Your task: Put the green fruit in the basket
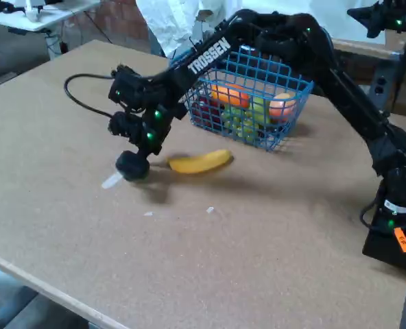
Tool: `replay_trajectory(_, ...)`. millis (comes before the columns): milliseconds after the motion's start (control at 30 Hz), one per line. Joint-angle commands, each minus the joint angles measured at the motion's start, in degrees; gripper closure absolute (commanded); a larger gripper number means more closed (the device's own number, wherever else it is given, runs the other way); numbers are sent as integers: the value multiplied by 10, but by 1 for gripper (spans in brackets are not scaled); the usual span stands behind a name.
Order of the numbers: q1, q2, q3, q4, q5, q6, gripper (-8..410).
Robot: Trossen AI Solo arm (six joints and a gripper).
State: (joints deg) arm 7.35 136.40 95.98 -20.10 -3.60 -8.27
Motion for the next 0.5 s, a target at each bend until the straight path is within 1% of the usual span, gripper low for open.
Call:
replay_trajectory(0,0,0,0,9,0,12,48)
replay_trajectory(233,1,-1,0,19,0,8,55)
replay_trajectory(367,1,-1,0,19,0,5,78)
replay_trajectory(467,2,-1,0,19,-1,5,107)
